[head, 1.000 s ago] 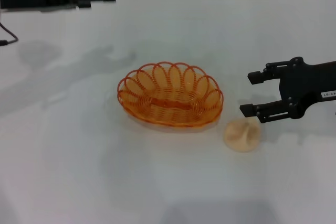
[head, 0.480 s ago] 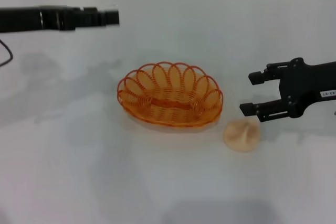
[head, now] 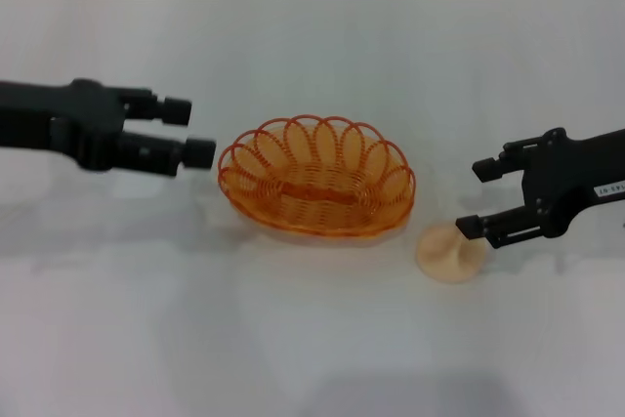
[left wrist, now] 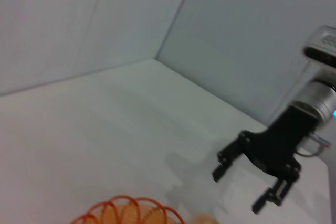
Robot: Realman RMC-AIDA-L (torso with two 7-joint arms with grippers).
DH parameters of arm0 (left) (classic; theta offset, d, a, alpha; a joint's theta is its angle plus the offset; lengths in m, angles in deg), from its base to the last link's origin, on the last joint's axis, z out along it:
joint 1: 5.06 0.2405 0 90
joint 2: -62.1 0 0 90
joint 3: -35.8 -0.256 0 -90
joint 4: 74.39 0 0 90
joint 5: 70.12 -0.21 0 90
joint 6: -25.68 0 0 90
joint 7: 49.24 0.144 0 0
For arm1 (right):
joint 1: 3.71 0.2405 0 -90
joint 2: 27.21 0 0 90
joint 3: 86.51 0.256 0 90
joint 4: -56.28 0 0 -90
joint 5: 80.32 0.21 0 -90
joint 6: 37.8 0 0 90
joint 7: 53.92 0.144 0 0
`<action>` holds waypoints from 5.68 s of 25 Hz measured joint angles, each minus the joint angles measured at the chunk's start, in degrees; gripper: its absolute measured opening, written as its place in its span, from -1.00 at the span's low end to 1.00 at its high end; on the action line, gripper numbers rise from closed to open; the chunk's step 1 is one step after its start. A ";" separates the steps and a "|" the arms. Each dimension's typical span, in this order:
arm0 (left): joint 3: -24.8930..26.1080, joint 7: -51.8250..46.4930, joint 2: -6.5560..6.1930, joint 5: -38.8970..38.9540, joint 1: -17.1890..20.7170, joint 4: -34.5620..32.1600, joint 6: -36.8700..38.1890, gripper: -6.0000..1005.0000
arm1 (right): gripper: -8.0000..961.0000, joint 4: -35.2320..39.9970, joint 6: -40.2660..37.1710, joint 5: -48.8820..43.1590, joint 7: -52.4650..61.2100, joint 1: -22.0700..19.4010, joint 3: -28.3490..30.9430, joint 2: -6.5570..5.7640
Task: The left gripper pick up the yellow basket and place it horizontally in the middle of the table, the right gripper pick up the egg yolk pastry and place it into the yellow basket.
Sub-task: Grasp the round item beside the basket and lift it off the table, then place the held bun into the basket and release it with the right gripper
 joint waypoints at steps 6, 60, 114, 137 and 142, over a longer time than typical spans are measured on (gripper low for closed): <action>0.11 0.21 -0.28 -1.16 0.53 -0.40 1.44 0.74 | 0.60 1.64 -0.12 -3.82 2.73 0.80 -2.28 0.01; 0.27 -4.26 -0.38 -14.31 -2.69 -0.53 0.19 0.74 | -0.12 -5.70 10.79 -6.21 2.74 2.73 -13.19 0.11; 1.76 -3.38 -0.78 -14.49 -2.71 -0.52 -1.42 0.74 | -0.93 -2.23 26.80 0.18 3.42 10.26 -24.35 0.53; 1.67 -3.38 -0.58 -14.56 -2.40 -0.16 -2.61 0.74 | -0.35 -5.03 31.85 1.59 2.24 10.03 -25.26 0.57; 1.70 -3.24 -0.58 -14.54 -2.06 -0.16 -2.79 0.74 | -0.13 -4.10 31.68 2.63 2.09 8.59 -24.63 0.30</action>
